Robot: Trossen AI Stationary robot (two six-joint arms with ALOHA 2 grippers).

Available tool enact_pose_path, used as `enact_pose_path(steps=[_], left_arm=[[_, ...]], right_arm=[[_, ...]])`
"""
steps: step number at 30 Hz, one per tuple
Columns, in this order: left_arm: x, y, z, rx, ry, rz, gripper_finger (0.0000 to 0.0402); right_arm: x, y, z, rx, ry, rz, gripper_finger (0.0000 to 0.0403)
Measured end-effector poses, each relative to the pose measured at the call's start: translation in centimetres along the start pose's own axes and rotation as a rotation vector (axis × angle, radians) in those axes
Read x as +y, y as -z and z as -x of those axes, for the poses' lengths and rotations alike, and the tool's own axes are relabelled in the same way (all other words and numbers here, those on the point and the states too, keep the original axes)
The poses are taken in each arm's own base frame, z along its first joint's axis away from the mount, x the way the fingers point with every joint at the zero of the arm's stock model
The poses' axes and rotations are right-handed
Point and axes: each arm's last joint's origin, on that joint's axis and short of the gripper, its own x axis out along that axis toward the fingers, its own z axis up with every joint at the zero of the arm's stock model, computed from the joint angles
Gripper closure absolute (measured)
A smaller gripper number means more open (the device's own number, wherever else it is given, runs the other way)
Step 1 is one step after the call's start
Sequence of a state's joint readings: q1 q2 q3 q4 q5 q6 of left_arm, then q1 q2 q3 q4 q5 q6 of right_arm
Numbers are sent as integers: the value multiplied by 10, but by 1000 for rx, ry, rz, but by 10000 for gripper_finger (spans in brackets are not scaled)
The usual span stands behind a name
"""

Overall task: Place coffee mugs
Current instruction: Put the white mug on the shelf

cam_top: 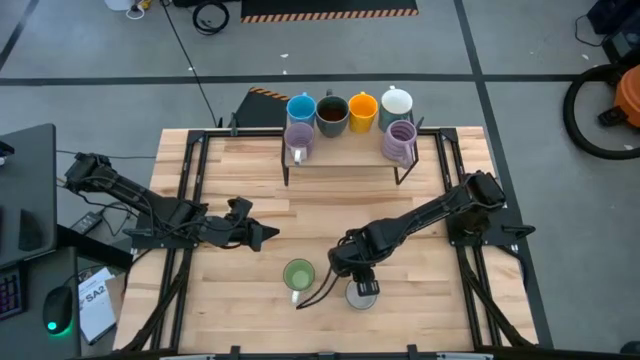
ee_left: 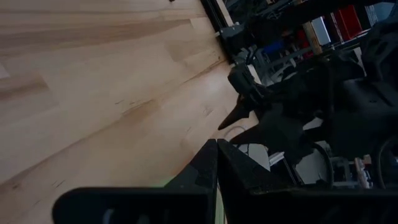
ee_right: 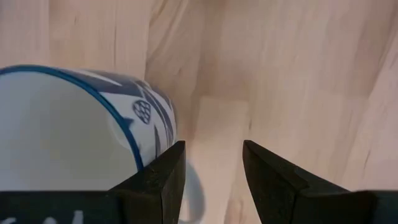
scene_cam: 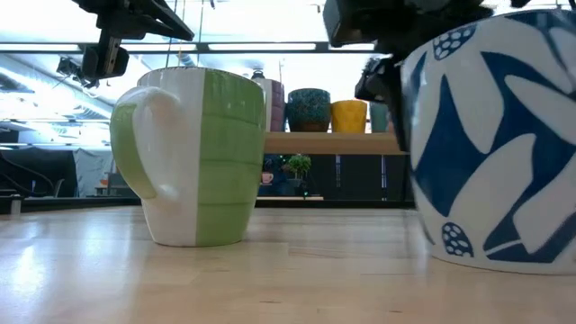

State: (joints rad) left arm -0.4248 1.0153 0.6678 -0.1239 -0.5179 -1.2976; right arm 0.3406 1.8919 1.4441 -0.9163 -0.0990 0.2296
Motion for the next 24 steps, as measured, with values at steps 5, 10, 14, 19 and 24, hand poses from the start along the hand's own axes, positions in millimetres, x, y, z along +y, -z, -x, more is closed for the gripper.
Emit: enact_pose_path(steps=[5,10,14,19,24], left_arm=[[0,1,0,21,6,17,386],[-1,2,0,55,16,27,386],[-1,2,0,74,24,29,386],[-1,2,0,74,25,30,386],[-1,2,0,74,26,31,386]], right_arm=[[12,9,2,47,14,-7,237],[24,20,3,60,20,-28,237],[32,33,2,60,26,-57,238],[42,51,5,17,0,-110,239],[57,66,7,-24,-33,-147,239]])
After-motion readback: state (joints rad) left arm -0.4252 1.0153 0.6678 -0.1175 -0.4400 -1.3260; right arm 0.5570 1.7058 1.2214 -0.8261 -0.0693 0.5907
